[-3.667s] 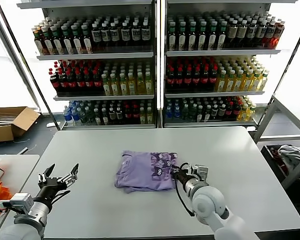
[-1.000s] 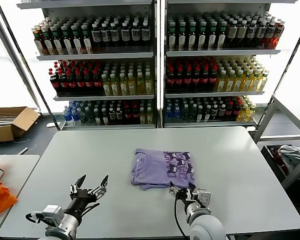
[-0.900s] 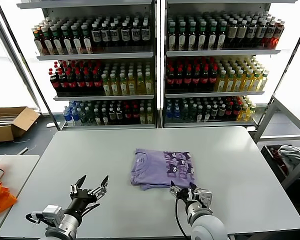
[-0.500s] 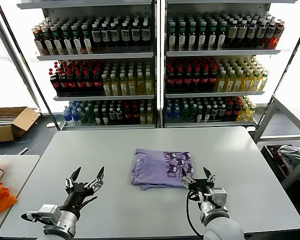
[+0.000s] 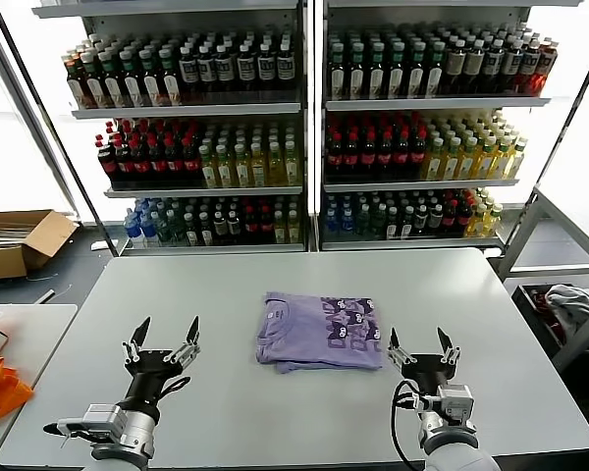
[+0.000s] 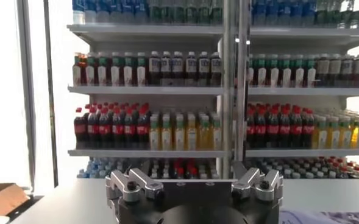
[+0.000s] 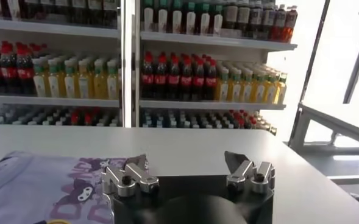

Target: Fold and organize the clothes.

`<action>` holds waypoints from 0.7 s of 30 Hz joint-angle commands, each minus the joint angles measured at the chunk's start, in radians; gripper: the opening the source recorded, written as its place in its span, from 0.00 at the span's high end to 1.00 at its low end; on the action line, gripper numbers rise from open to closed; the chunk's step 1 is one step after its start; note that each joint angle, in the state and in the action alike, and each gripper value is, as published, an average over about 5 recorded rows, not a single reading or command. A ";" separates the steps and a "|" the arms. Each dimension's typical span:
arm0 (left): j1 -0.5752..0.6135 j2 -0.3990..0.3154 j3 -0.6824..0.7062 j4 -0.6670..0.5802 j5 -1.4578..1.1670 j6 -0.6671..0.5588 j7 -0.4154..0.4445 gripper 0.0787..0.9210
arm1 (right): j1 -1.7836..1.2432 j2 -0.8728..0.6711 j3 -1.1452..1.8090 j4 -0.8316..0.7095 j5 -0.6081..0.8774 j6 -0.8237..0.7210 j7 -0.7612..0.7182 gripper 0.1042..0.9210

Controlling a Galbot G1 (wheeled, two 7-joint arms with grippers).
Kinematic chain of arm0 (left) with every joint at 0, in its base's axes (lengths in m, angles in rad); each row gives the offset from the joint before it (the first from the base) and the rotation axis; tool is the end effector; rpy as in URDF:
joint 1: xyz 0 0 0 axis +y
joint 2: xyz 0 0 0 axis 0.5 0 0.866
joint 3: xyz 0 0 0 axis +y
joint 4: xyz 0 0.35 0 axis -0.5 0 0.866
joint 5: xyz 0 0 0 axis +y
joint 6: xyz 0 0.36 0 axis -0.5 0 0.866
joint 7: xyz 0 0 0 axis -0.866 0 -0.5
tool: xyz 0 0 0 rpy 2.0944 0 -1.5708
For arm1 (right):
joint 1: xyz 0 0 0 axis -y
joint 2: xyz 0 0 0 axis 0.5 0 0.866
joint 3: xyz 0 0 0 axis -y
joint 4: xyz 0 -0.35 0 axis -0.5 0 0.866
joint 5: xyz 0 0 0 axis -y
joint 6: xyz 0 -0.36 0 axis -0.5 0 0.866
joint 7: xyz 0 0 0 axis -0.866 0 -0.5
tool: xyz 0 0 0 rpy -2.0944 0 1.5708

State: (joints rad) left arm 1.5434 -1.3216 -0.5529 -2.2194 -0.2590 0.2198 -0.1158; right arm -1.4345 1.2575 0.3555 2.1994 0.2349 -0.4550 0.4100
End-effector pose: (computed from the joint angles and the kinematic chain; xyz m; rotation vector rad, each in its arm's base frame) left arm 0.1920 0.0408 -0.2477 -0.0251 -3.0605 0.0209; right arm 0.2104 0.0037 -0.2442 -0.1237 -2.8746 0.1281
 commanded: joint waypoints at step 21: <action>0.037 -0.038 -0.031 -0.060 0.068 -0.018 0.007 0.12 | 0.019 0.009 -0.019 -0.002 -0.047 0.007 -0.010 0.12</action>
State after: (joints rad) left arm 1.5705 -1.3542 -0.5791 -2.2485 -0.2072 0.1728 -0.1043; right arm -1.4160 1.2690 0.3342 2.1965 0.1947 -0.4478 0.4004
